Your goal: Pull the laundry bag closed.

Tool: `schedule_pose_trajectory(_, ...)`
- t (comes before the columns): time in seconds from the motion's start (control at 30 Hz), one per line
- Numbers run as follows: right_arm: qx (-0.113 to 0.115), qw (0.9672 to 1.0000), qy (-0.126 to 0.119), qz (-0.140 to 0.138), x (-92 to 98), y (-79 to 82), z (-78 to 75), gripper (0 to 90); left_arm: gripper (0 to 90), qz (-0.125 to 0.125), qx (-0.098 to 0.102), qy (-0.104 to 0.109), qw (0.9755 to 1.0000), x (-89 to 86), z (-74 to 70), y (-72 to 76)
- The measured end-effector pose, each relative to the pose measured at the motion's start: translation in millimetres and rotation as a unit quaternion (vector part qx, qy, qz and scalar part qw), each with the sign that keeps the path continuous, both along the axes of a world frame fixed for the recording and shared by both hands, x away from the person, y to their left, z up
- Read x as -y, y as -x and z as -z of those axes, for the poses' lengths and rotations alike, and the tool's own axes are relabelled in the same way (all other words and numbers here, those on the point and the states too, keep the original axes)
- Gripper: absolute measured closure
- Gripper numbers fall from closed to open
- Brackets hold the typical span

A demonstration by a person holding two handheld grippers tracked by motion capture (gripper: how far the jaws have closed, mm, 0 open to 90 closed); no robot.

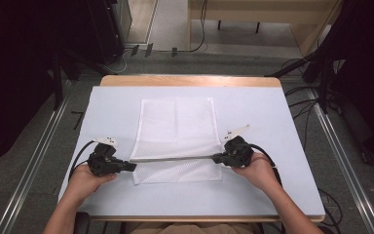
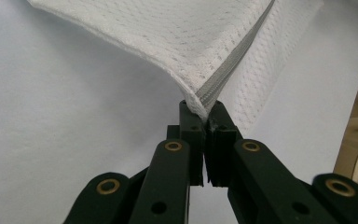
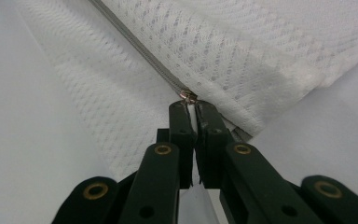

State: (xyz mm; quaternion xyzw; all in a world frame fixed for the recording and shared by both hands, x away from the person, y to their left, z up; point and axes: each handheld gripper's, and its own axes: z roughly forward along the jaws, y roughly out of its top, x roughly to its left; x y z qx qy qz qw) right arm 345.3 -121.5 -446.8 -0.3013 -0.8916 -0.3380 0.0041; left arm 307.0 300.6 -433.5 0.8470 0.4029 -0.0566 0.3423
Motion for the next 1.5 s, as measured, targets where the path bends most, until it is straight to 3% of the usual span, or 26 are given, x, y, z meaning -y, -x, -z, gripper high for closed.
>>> schedule_pose_trajectory(0.37, -0.006, 1.0, 0.004, 0.003, -1.6, 3.1, 1.6, 87.4, 86.1, -0.003, 0.002, -0.002, 1.0, 0.1, 0.8, -1.1)
schedule_pose_trajectory(0.63, 0.015, 0.9998, -0.01, 0.013, -0.8, 3.0, -2.6, 75.4, 62.4, -0.011, 0.015, 0.022, 0.9996, -0.4, -1.9, -1.3)
schedule_pose_trajectory(0.73, 0.029, 0.9991, -0.024, 0.021, 0.6, 2.4, -5.2, 64.2, 54.8, -0.024, 0.022, 0.03, 0.999, -2.5, -3.1, -1.6)
schedule_pose_trajectory(0.8, 0.041, 0.9981, -0.031, 0.034, 2.0, 1.4, -6.4, 56.5, 46.9, -0.037, 0.016, 0.04, 0.9984, -4.5, -3.2, -3.4)
schedule_pose_trajectory(0.97, 0.046, 0.9965, -0.033, 0.061, 7.9, -1.6, -7.8, 50.6, 40.9, -0.066, 0.038, 0.052, 0.9957, -11.2, -7.4, -5.1)
schedule_pose_trajectory(1.1, 0.065, 0.9944, -0.04, 0.074, 15.4, -4.6, -9.4, 43.1, 38.1, -0.099, 0.068, 0.026, 0.9925, -14.5, -8.3, -3.8)
schedule_pose_trajectory(1.5, 0.11, 0.9861, -0.037, 0.119, 42.7, -12.0, -7.3, 33.3, 36.3, -0.14, 0.08, 0.006, 0.9869, -25.8, -7.6, -5.5)
